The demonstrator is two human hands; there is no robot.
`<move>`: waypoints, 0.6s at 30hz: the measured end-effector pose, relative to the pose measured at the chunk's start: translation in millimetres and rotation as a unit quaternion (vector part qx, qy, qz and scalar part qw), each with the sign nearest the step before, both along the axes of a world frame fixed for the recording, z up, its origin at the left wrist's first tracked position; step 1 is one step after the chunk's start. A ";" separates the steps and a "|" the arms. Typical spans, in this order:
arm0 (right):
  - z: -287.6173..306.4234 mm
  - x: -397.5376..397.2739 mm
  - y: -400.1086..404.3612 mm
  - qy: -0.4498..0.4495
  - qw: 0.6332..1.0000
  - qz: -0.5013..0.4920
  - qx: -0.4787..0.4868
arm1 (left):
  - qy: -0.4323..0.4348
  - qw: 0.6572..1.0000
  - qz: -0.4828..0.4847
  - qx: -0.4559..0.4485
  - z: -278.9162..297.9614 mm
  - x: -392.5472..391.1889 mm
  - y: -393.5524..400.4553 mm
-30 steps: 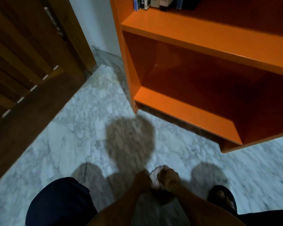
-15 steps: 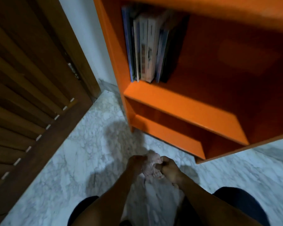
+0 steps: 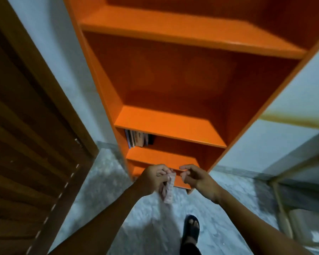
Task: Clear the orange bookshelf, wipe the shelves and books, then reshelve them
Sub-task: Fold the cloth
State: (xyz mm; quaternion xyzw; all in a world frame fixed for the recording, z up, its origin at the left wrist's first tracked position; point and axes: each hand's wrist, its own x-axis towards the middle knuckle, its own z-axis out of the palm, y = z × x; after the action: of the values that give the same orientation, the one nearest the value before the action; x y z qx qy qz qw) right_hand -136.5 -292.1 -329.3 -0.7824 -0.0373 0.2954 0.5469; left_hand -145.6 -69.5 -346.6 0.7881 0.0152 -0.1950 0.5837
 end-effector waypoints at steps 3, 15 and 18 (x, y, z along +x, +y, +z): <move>52.8 -14.8 -13.1 -0.044 0.999 0.006 -0.010 | -0.053 0.995 -0.078 0.019 49.9 1.4 -21.3; 175.3 -47.3 -155.1 -0.188 0.970 -0.094 -0.123 | -0.217 0.950 -0.213 0.065 181.9 16.7 -162.6; 206.2 -39.6 -197.3 -0.266 0.937 -0.147 -0.171 | -0.251 0.947 -0.195 0.041 211.8 24.5 -209.2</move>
State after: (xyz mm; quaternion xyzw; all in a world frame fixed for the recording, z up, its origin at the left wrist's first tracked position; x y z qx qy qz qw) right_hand -176.1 -489.4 -123.1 -0.9108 -0.0152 -0.0054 0.4126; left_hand -121.1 -278.7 -134.8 0.8222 -0.2777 -0.0999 0.4867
